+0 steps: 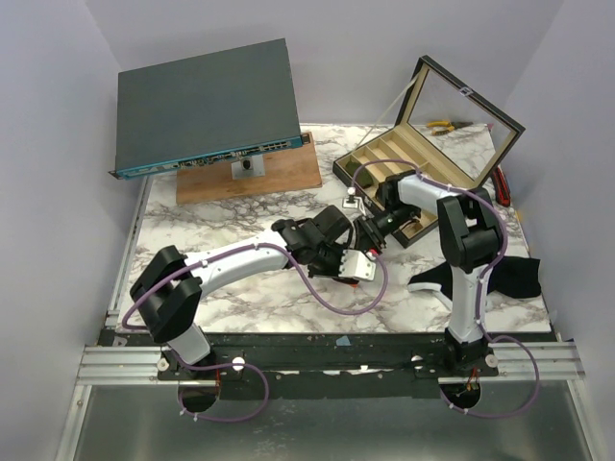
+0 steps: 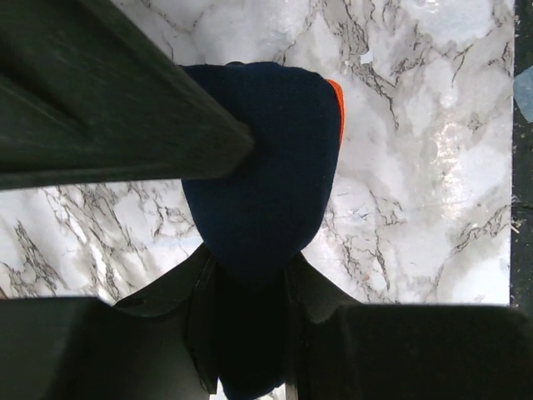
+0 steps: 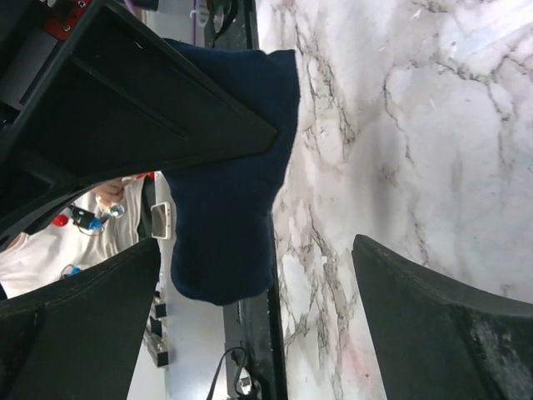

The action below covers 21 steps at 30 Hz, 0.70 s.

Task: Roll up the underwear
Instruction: Roll the underwear to the center of the board, then pick up the underwear from the center of the board.

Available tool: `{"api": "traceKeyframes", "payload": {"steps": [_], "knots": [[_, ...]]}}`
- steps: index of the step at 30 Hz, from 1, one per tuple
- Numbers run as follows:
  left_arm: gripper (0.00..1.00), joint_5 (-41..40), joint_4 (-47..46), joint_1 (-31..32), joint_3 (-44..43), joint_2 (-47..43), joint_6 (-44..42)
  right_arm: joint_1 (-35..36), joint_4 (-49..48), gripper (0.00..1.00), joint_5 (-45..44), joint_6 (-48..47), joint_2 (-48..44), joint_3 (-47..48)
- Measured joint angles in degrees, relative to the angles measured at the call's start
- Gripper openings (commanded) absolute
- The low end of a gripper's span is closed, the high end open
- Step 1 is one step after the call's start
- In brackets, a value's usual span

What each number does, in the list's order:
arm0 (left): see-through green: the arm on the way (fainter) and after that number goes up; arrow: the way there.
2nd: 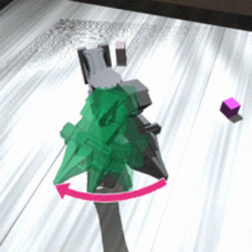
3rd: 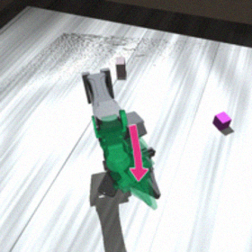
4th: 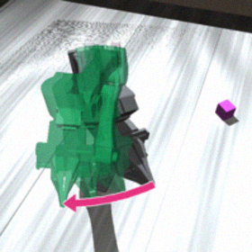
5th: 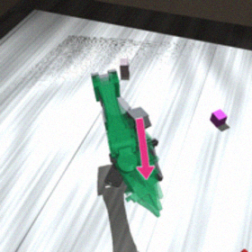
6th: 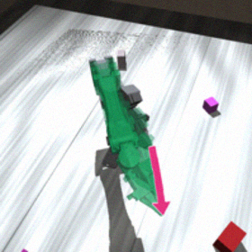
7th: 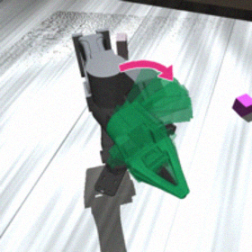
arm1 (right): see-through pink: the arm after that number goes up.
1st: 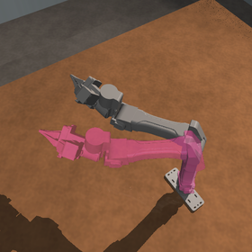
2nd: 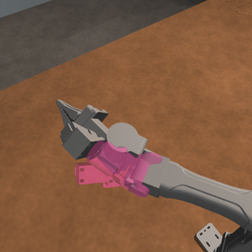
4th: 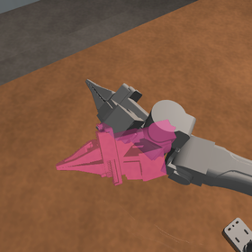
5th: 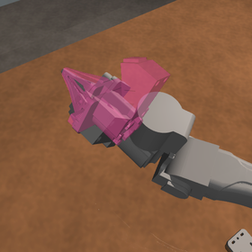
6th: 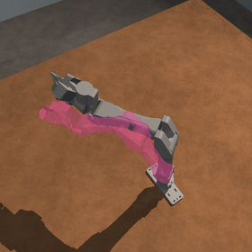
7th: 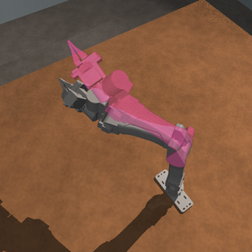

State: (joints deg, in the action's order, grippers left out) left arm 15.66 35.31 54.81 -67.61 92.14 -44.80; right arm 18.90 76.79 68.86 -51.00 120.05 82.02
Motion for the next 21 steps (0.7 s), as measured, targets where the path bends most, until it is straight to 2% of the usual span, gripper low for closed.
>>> {"api": "traceKeyframes", "payload": {"steps": [13,21], "knots": [[0.00,-2.4,-0.4,0.0,-2.5,3.7,-0.2,4.1,-3.9,0.99,-0.3,3.6,0.0,-3.0],[0.00,-3.0,-0.3,0.0,-3.8,3.7,-0.2,4.5,-5.8,0.81,-0.5,5.0,0.0,-3.6]]}}
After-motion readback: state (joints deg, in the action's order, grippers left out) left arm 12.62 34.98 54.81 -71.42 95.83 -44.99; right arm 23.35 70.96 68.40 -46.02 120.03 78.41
